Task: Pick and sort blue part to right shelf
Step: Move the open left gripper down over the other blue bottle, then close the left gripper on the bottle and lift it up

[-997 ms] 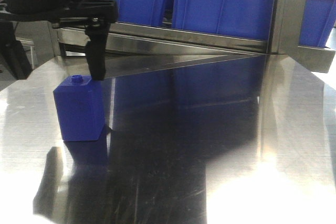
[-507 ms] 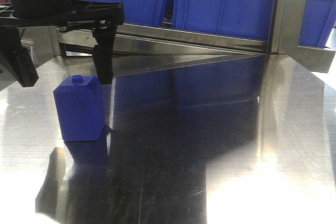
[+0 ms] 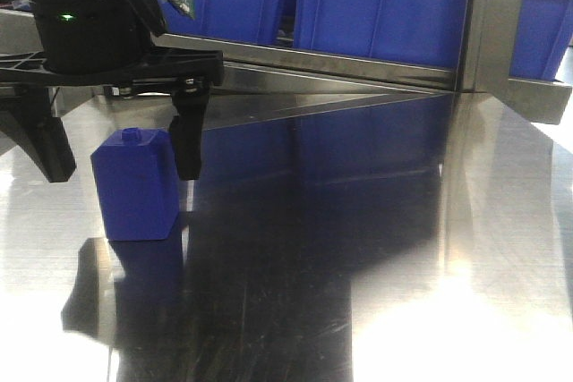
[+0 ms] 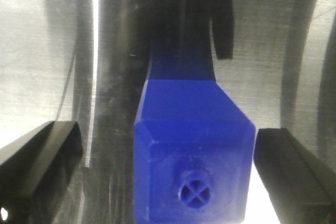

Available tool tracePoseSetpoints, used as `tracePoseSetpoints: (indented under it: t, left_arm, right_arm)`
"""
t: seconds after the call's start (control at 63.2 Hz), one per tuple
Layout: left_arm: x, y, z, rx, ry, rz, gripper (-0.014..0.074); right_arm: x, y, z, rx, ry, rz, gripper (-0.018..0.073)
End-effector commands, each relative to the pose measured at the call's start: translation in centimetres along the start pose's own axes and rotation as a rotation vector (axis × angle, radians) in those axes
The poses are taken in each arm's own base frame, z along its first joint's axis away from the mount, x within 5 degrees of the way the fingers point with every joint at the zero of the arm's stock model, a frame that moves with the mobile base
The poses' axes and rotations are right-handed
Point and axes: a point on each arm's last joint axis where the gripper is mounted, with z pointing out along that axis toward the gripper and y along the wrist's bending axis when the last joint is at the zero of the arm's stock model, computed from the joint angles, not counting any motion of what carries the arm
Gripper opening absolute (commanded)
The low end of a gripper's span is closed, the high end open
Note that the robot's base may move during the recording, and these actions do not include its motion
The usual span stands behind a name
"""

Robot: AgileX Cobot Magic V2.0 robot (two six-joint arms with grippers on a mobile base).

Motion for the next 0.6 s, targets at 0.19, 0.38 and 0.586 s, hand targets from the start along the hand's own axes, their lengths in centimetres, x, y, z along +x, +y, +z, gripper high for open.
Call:
tracePoseSetpoints:
  t: [0.19, 0.38, 0.586]
  left_arm:
    - [-0.35, -0.33, -1.96, 0.045, -0.067, -0.008, 0.0699]
    - [-0.38, -0.35, -1.97, 0.047, -0.07, -0.008, 0.0699]
    - [-0.43, -0.38, -1.97, 0.051, -0.075, -0.008, 0.0698]
  right_arm:
    - [-1.9, -0.04, -0.26, 0.004, -0.126, -0.017, 0.0393]
    - [-1.9, -0.04, -0.26, 0.004, -0.126, -0.017, 0.0393]
    - [-1.9, -0.04, -0.26, 0.004, -0.126, -0.017, 0.0393]
